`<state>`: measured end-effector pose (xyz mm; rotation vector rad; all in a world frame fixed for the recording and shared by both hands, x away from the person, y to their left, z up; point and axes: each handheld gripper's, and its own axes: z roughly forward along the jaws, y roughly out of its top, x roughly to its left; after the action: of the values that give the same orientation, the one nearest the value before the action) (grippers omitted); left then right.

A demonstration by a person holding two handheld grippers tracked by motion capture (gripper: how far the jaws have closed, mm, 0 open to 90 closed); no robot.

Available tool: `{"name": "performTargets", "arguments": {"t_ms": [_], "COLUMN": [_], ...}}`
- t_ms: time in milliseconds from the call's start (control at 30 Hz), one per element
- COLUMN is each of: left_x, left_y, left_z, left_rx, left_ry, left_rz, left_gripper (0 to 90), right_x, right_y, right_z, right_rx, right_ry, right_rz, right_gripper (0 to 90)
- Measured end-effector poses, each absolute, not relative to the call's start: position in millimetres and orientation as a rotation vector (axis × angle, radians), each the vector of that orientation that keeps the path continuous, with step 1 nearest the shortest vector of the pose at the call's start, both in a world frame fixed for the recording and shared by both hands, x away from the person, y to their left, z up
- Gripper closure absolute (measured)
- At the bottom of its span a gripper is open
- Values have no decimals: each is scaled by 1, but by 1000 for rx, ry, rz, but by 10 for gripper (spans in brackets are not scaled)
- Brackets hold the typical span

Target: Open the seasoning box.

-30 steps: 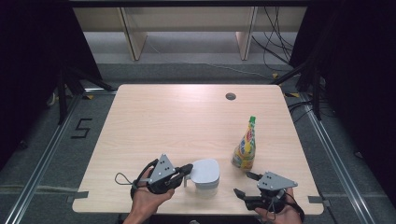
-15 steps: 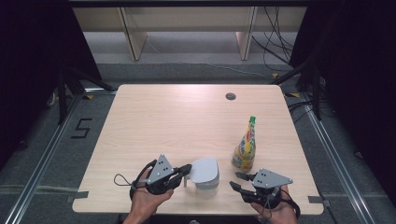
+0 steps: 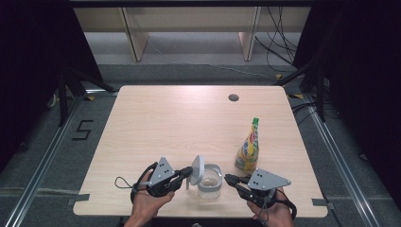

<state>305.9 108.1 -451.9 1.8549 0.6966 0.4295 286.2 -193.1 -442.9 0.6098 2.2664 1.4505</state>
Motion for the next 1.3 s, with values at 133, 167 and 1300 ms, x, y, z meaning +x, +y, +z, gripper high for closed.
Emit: {"name": "performTargets", "arguments": {"t_ms": [133,167,1300], "left_x": [305,304,303], "left_y": [108,107,110], "left_z": [-450,-450,-449], "left_rx": [1856,1852,1859], "left_ry": [694,687,674], "left_rz": [439,439,434], "left_gripper": [889,888,848], "right_x": [287,288,289], "right_y": [-187,-185,-149], "right_z": [-441,-441,-421], "right_rx": [589,587,469], "right_ry": [2291,2302,2324], "right_rz": [1435,1427,1457], "right_gripper": [870,869,898]}}
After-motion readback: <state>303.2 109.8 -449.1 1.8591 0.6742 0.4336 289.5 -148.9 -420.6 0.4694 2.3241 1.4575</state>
